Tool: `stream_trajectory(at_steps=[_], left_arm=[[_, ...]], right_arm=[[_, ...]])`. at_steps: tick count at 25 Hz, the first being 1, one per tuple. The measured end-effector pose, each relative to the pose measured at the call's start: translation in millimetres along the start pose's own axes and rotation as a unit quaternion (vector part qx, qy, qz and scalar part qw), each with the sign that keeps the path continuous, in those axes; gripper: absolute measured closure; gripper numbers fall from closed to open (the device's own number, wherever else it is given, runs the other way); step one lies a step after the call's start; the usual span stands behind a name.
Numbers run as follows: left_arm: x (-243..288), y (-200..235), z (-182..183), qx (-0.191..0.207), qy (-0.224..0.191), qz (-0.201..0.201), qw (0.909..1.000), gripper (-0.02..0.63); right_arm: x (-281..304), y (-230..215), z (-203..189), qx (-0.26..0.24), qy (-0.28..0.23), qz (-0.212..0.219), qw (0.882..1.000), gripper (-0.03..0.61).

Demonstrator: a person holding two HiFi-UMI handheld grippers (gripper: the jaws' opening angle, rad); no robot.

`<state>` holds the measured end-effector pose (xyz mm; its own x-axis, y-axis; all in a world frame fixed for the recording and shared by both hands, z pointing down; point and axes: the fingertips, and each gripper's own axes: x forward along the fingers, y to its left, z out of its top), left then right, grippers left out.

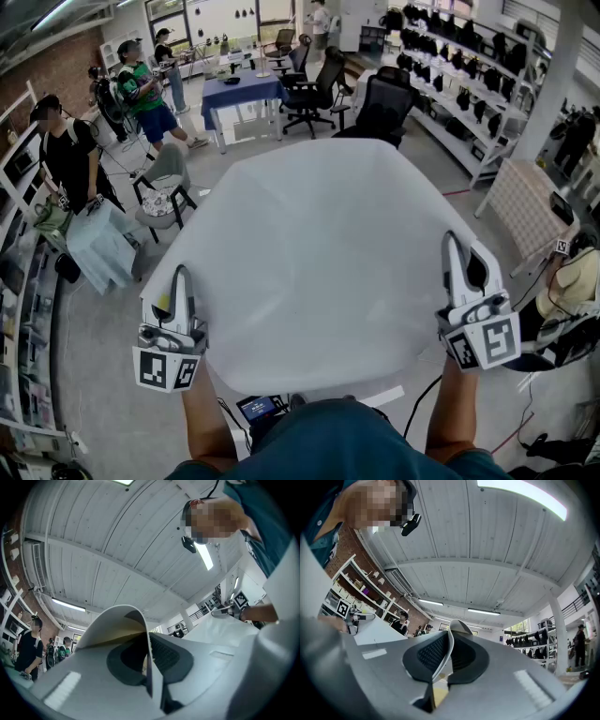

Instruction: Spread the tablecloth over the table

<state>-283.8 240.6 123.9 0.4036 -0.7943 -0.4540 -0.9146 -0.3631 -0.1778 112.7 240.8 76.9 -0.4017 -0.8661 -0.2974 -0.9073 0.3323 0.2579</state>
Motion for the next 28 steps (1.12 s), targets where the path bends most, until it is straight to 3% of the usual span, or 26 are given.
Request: stream_trajectory(at_steps=[9, 15, 28], left_arm=[[10, -11, 3, 0.005, -0.002, -0.004, 1.0, 0.609], [-3, 4, -3, -0.001, -0.002, -0.009, 1.0, 0.609], [15, 5, -14, 0.001, 0.0, -0.028, 0.9996, 0.611]], right_arm=[[-3, -15, 0, -0.002, 0.001, -0.001, 1.0, 0.566], [-3, 5, -3, -0.003, 0.005, -0.007, 1.0, 0.566], [7, 0, -6, 0.02, 0.007, -0.018, 1.0, 0.566]])
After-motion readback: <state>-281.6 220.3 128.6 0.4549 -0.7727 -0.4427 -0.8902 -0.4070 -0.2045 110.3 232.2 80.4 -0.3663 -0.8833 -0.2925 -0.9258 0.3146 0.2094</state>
